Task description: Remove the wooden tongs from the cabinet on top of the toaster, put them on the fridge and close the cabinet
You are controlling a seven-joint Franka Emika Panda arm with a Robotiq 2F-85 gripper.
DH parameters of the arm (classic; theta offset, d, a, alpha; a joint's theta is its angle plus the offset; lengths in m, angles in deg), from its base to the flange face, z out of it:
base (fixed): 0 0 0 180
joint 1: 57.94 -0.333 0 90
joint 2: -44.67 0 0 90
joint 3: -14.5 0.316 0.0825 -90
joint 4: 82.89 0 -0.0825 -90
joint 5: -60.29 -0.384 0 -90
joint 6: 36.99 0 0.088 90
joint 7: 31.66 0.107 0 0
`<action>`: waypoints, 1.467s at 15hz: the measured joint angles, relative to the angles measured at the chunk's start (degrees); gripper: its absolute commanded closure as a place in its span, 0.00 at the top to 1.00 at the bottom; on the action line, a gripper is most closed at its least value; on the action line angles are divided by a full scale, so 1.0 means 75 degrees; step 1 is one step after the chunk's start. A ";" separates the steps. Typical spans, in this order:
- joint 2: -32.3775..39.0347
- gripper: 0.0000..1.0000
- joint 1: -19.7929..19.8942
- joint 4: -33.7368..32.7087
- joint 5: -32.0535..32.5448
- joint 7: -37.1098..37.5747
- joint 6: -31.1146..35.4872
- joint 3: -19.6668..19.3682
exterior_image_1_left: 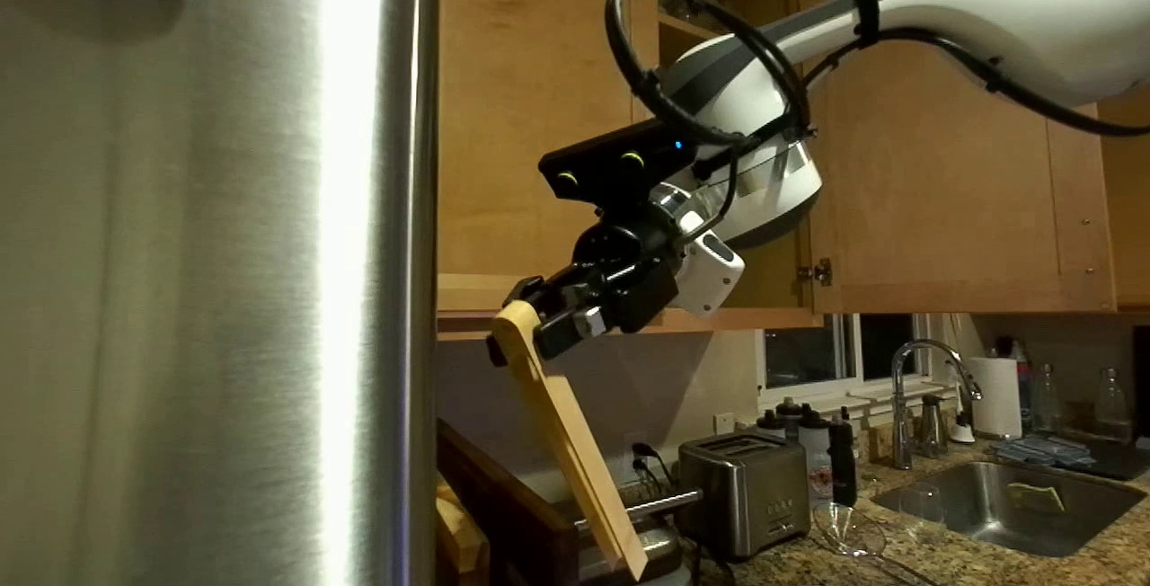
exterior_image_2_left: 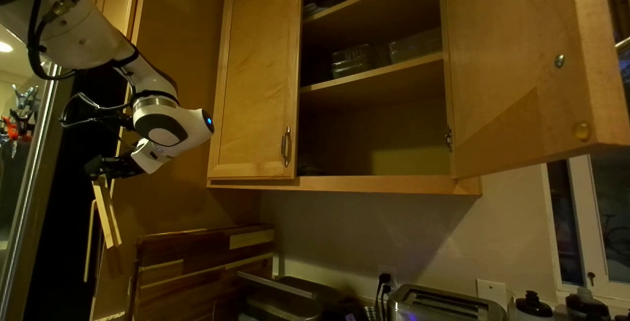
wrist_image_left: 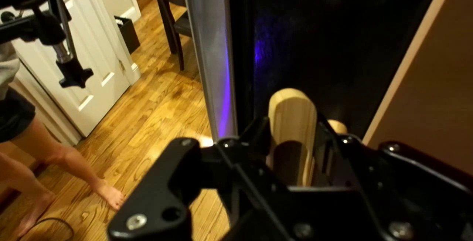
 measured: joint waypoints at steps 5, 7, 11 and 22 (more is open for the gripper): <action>-0.0203 0.12 -0.0218 0.0370 -0.1271 -0.0205 0.0442 0.0155; -0.0316 0.12 -0.0270 0.0659 -0.1953 -0.0447 0.0805 0.0204; -0.0523 0.12 -0.0410 0.1244 -0.3535 -0.1243 0.1644 0.0340; -0.0629 0.12 -0.0762 0.1850 -0.5459 -0.2351 0.1974 0.0526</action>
